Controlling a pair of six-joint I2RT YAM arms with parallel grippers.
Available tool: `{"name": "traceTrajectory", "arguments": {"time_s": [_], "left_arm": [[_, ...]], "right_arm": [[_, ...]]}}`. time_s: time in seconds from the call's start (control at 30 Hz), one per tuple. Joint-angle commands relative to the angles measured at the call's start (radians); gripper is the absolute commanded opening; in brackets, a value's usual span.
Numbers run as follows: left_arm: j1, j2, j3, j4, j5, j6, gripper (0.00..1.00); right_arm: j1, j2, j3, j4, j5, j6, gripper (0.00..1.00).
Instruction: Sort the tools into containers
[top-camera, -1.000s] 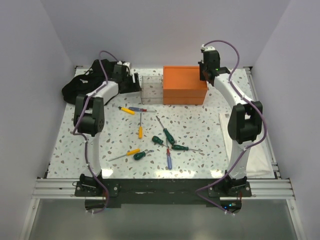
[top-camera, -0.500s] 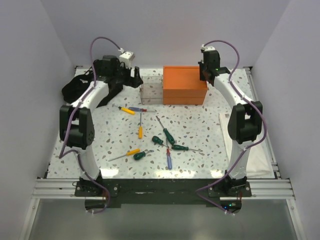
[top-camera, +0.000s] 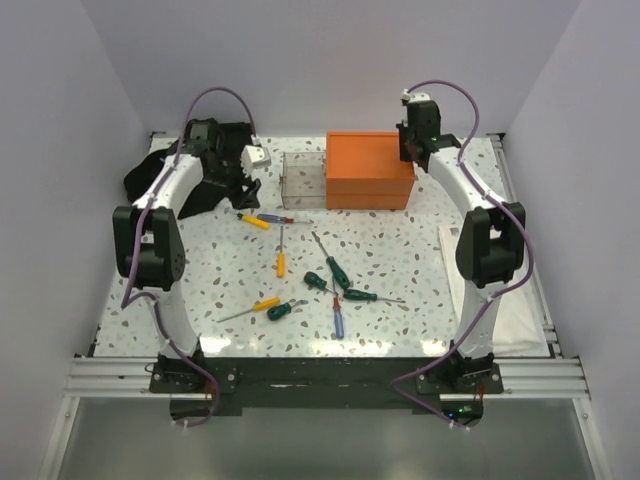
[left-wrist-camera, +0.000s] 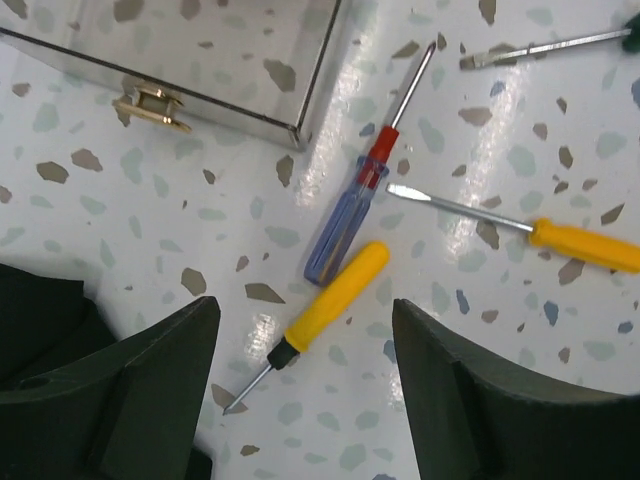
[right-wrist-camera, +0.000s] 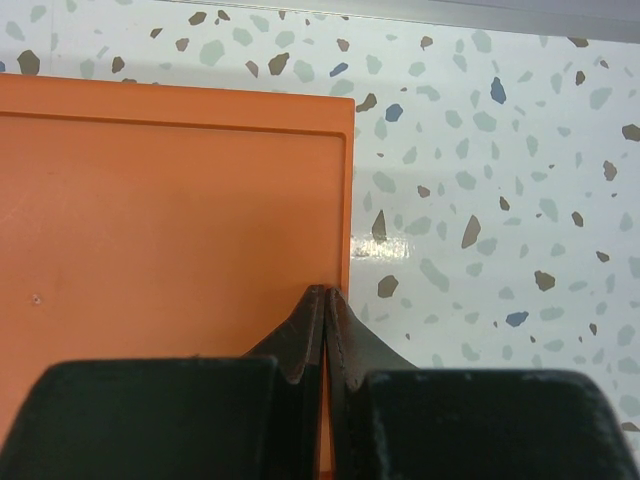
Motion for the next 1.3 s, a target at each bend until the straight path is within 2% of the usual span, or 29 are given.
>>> {"name": "traceTrajectory", "arguments": {"time_s": [0.0,0.17,0.33,0.47,0.6,0.73,0.77,0.83,0.87,0.9,1.0,1.17,1.2,1.23,1.27], "left_arm": [[0.016,0.036,0.079,-0.189,-0.026,0.307,0.75],[0.016,0.119,0.116,-0.266,-0.068,0.366,0.74],[0.008,0.129,0.05,-0.165,-0.072,0.375,0.74],[-0.001,0.171,0.064,-0.125,-0.083,0.367,0.73],[-0.018,0.207,0.067,-0.109,-0.114,0.382,0.7],[-0.041,0.209,0.006,-0.071,-0.147,0.401,0.63],[-0.048,0.201,-0.01,-0.057,-0.158,0.405,0.61],[-0.052,0.189,-0.048,-0.039,-0.181,0.418,0.46],[-0.052,0.182,-0.053,-0.045,-0.189,0.434,0.38],[-0.052,0.181,-0.054,-0.083,-0.197,0.445,0.23],[-0.047,0.163,-0.036,-0.184,-0.212,0.471,0.04],[-0.035,0.071,-0.028,-0.328,-0.149,0.513,0.0],[-0.033,0.06,0.002,-0.333,-0.096,0.501,0.0],[-0.033,0.044,0.03,-0.33,-0.057,0.473,0.0],[-0.033,0.044,0.065,-0.295,-0.011,0.359,0.0]], "right_arm": [[-0.005,0.025,-0.066,-0.13,-0.037,-0.008,0.01],[-0.005,0.019,-0.068,-0.13,-0.029,-0.017,0.01],[-0.005,0.021,-0.067,-0.131,-0.035,-0.017,0.01],[-0.003,0.021,-0.074,-0.128,-0.038,-0.013,0.02],[-0.005,0.019,-0.077,-0.13,-0.041,-0.014,0.02],[-0.005,0.025,-0.076,-0.13,-0.04,-0.019,0.02],[-0.005,0.025,-0.074,-0.13,-0.041,-0.017,0.02],[-0.005,0.027,-0.071,-0.131,-0.041,-0.016,0.02],[-0.005,0.028,-0.07,-0.131,-0.041,-0.017,0.02],[-0.005,0.028,-0.068,-0.133,-0.041,-0.02,0.02],[-0.006,0.03,-0.067,-0.134,-0.04,-0.022,0.02],[-0.005,0.04,-0.062,-0.133,-0.043,-0.019,0.02],[-0.005,0.044,-0.059,-0.131,-0.044,-0.019,0.02],[-0.006,0.047,-0.056,-0.131,-0.044,-0.019,0.02],[-0.005,0.048,-0.054,-0.131,-0.044,-0.019,0.02]]}}
